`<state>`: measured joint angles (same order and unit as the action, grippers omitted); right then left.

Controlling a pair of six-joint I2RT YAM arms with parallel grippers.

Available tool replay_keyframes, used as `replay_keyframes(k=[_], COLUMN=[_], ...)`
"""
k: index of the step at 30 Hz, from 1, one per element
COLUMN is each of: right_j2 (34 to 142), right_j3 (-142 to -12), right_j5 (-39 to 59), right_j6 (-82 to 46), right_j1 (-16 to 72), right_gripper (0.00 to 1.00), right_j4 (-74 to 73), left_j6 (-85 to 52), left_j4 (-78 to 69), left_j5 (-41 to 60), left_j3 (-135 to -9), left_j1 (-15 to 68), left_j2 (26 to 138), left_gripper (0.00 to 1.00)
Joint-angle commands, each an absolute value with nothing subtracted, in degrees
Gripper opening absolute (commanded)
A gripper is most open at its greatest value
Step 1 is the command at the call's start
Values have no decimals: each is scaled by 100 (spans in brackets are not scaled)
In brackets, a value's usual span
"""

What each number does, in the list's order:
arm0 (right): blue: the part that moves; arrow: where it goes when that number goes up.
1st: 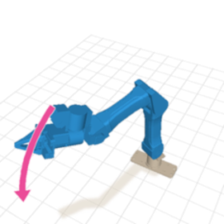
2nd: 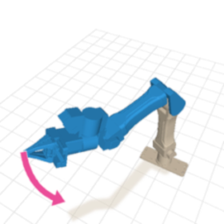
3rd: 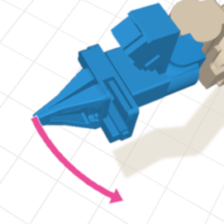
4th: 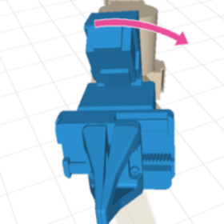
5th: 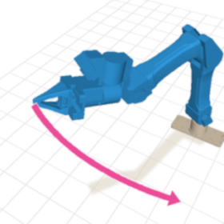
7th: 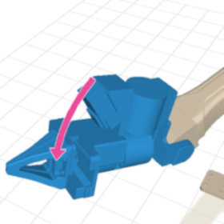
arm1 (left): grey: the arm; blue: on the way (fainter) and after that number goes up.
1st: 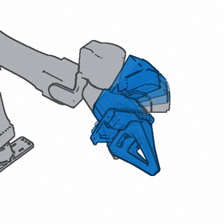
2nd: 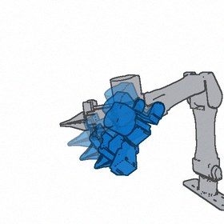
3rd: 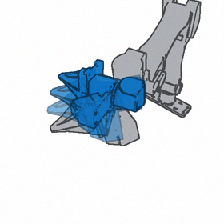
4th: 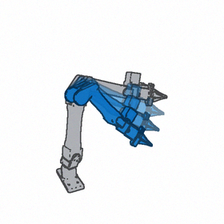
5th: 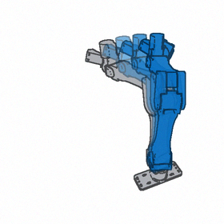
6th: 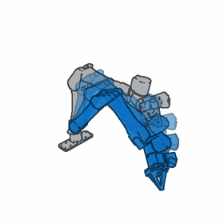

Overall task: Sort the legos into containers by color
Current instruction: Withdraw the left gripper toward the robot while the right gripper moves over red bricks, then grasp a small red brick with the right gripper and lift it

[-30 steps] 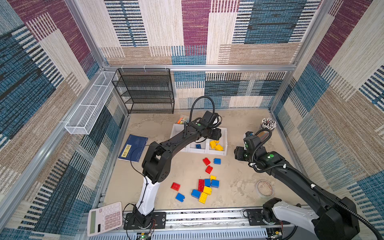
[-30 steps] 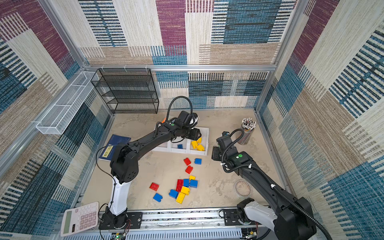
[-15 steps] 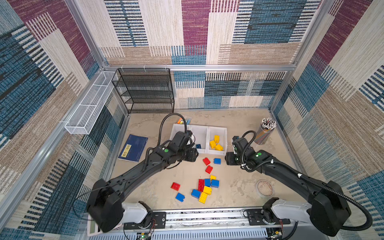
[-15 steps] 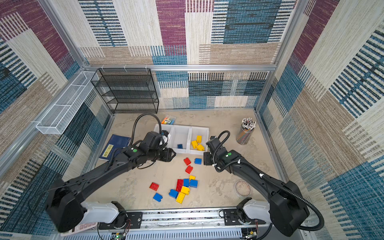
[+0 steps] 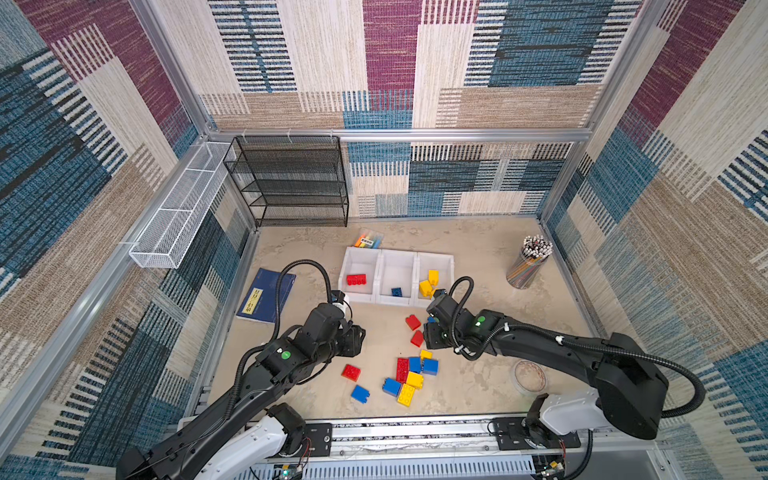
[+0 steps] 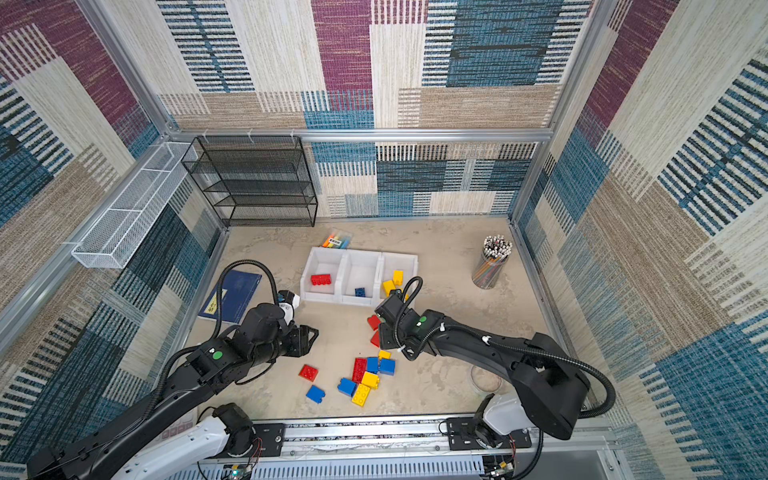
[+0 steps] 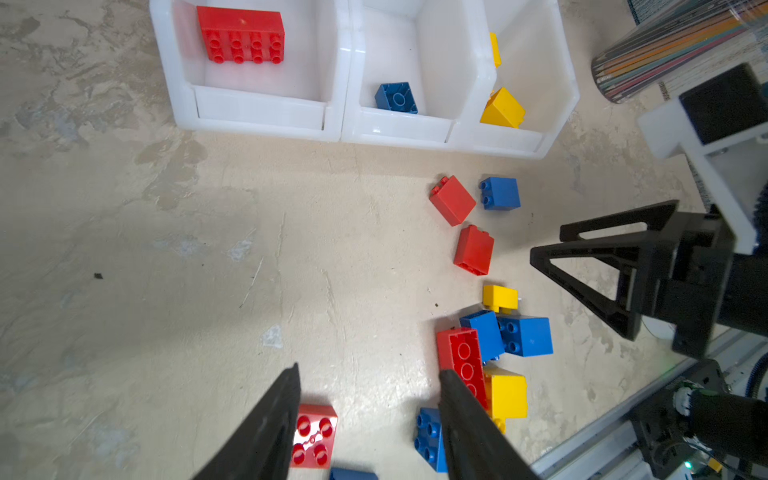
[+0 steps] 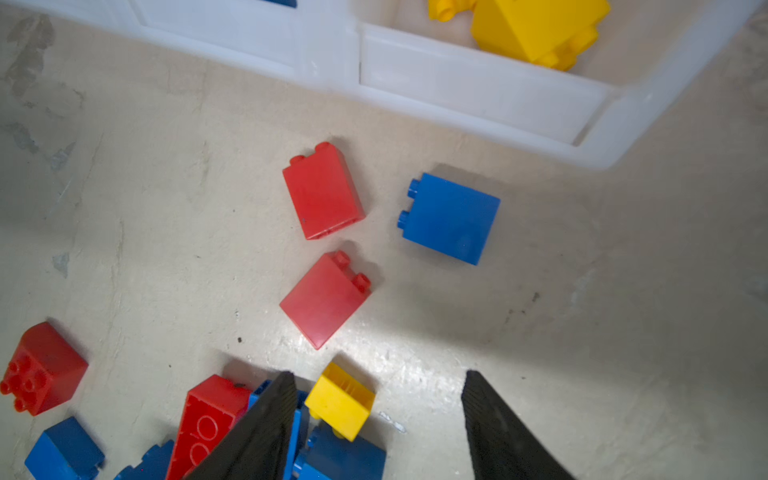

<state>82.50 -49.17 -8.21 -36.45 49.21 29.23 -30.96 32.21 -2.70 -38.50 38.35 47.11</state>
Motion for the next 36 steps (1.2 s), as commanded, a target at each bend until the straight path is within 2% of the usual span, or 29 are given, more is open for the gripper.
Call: replay_keyframes(k=[1, 11, 19, 31, 36], right_j2=[8543, 9514, 9764, 10155, 10217], right_j3=[-5132, -5693, -5775, -6059, -6073], right_j5=[-1061, -936, -1011, -1126, -1204], right_j6=[-4016, -4368, -4386, -4618, -4717], right_j1=[5025, 5163, 5160, 5177, 5185], right_gripper=[66, 66, 65, 55, 47], right_j4=[2783, 2819, 3034, 3084, 3137], left_j6=[-3190, -3155, -3278, -3134, -3065], left_j4=[3393, 2980, 2881, 2948, 3004], left_j5=[-354, -40, -45, 228, 318], left_j3=[-3686, -3225, -3032, -3094, -3111], left_j1=[3832, 3829, 3832, 3827, 3831], left_j2=[4501, 4251, 4152, 4229, 4267], left_gripper=[58, 59, 59, 59, 59])
